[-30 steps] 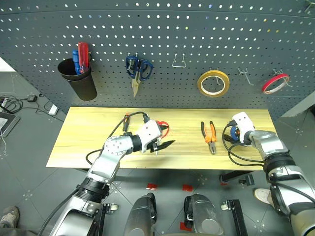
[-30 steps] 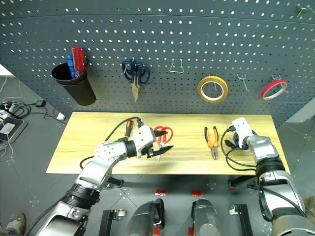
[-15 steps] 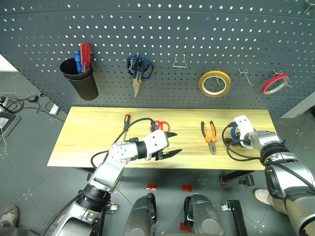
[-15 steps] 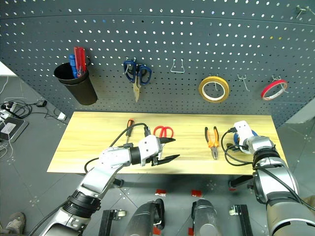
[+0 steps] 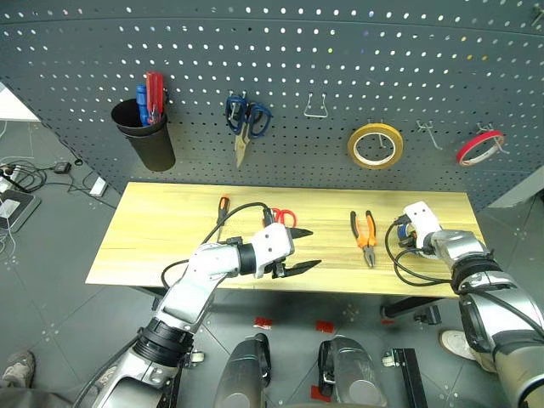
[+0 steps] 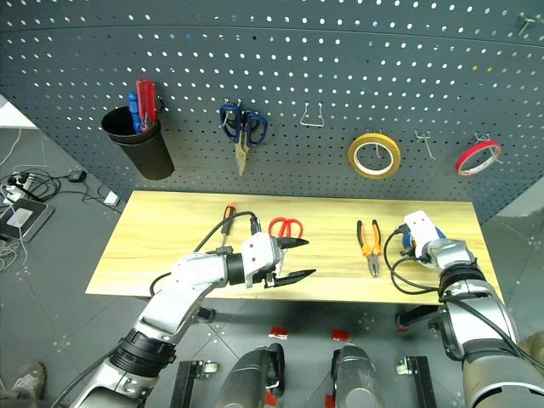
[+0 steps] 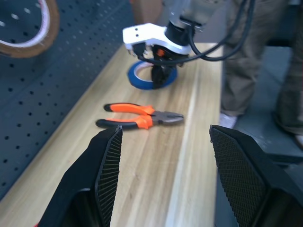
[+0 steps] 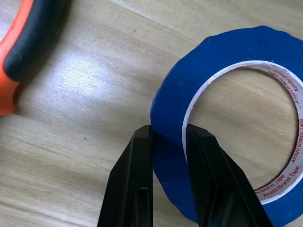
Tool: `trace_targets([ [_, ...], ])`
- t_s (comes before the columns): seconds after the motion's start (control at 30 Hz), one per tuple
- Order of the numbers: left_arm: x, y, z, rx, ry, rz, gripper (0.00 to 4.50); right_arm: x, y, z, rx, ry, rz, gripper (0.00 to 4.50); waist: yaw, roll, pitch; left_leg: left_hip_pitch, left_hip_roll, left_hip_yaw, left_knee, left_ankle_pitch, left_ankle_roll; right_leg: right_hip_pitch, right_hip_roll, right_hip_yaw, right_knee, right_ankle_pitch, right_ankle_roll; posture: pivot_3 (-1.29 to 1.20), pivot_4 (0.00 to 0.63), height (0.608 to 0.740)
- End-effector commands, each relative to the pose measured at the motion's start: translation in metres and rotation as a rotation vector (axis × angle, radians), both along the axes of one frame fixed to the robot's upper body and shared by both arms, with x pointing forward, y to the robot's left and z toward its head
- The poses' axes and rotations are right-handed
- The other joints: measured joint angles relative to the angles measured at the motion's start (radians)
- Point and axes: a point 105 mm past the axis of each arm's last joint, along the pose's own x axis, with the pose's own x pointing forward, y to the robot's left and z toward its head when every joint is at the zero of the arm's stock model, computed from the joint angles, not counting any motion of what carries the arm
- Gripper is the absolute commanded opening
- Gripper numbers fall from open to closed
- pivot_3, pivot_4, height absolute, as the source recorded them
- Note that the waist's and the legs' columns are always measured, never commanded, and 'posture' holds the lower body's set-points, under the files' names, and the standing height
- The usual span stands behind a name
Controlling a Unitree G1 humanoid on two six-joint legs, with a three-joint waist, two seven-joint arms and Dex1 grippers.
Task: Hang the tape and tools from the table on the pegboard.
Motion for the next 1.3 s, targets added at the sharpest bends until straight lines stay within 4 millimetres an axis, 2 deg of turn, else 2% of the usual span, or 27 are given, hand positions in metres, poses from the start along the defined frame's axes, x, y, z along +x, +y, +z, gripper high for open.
trace_targets([
  [0.03,0.004,0.002,0.011,-0.005,-0.017,0.001,3.09,-0.002,-0.01,0.029,-0.035,-0.14,-0.011,0.67,0.006,0.0,0.0,0.0,0.0,0.0,0.0,0.0,0.0,-0.001,0.0,0.0,0.0,0.0,0.0,-0.26,0.232,0.74],
  [0.13,0.015,0.003,0.019,-0.033,-0.022,0.048,3.09,-0.02,0.003,0.06,-0.063,-0.303,0.0,0.67,0.012,0.001,-0.001,-0.005,0.0,0.001,0.0,0.0,0.0,-0.006,0.0,0.001,0.0,0.0,0.0,-0.28,0.228,0.74],
  [0.23,0.018,0.0,0.029,-0.068,-0.021,0.057,3.09,-0.052,0.027,0.085,-0.121,-0.454,0.029,0.67,0.01,0.002,-0.001,-0.009,0.0,0.001,0.0,0.0,0.0,-0.01,0.0,0.0,0.001,0.0,0.0,-0.29,0.226,0.74],
  [0.37,0.021,-0.007,0.044,-0.121,-0.03,0.054,3.09,-0.097,0.088,0.111,-0.26,-0.673,0.211,0.67,0.009,0.002,-0.001,-0.01,0.0,0.002,0.0,0.0,0.0,-0.013,0.0,0.002,0.003,0.0,0.001,-0.32,0.228,0.74],
  [0.4,0.023,-0.009,0.049,-0.143,-0.027,0.055,3.09,-0.107,0.104,0.122,-0.291,-0.762,0.267,0.67,0.007,0.001,-0.001,-0.01,0.0,0.002,0.0,0.0,0.0,-0.015,0.0,0.003,0.004,-0.003,0.007,-0.33,0.227,0.74],
  [0.47,0.025,-0.012,0.057,-0.172,-0.024,0.056,3.09,-0.117,0.121,0.137,-0.321,-0.872,0.319,0.67,-0.002,0.001,-0.001,-0.011,0.0,0.003,0.0,0.0,0.0,-0.017,0.0,0.005,0.005,-0.003,0.008,-0.34,0.226,0.74],
  [0.6,0.032,-0.016,0.075,-0.257,0.0,0.074,3.09,-0.107,0.125,0.166,-0.349,-1.015,0.325,0.67,-0.021,0.0,-0.002,-0.011,0.0,0.004,0.003,-0.002,0.005,-0.018,0.001,0.01,0.006,0.001,0.016,-0.35,0.224,0.74],
  [0.77,0.035,-0.021,0.084,-0.277,-0.003,0.067,3.09,-0.069,0.109,0.185,-0.385,-1.069,0.316,0.67,-0.031,0.0,-0.002,-0.01,0.0,0.005,0.004,0.0,0.007,-0.018,0.001,0.011,0.007,0.002,0.014,-0.35,0.22,0.74],
  [0.93,0.039,-0.026,0.088,-0.276,-0.03,0.082,3.09,-0.022,0.093,0.193,-0.299,-1.078,0.268,0.67,-0.041,-0.001,-0.002,-0.01,0.0,0.008,0.004,0.002,0.003,-0.017,0.001,0.011,0.006,0.007,0.005,-0.34,0.218,0.74],
  [1.07,0.039,-0.025,0.084,-0.26,-0.035,0.085,3.09,0.003,0.092,0.189,-0.192,-1.043,0.276,0.67,-0.045,-0.001,-0.002,-0.01,0.0,0.009,0.003,0.003,0.004,-0.017,0.001,0.011,0.005,0.007,0.005,-0.32,0.216,0.74],
  [1.13,0.04,-0.022,0.081,-0.25,-0.036,0.094,3.09,0.01,0.089,0.188,-0.146,-1.037,0.253,0.67,-0.045,-0.001,-0.002,-0.01,0.0,0.009,0.002,0.003,0.003,-0.017,0.001,0.011,0.004,0.007,0.005,-0.31,0.215,0.74],
  [1.3,0.041,-0.014,0.075,-0.232,-0.028,0.12,3.09,0.007,0.087,0.187,-0.1,-1.039,0.223,2.33,-0.043,-0.001,-0.002,-0.01,0.0,0.011,0.002,0.003,0.003,-0.017,0.0,0.011,0.004,0.007,0.005,-0.31,0.216,0.74],
])
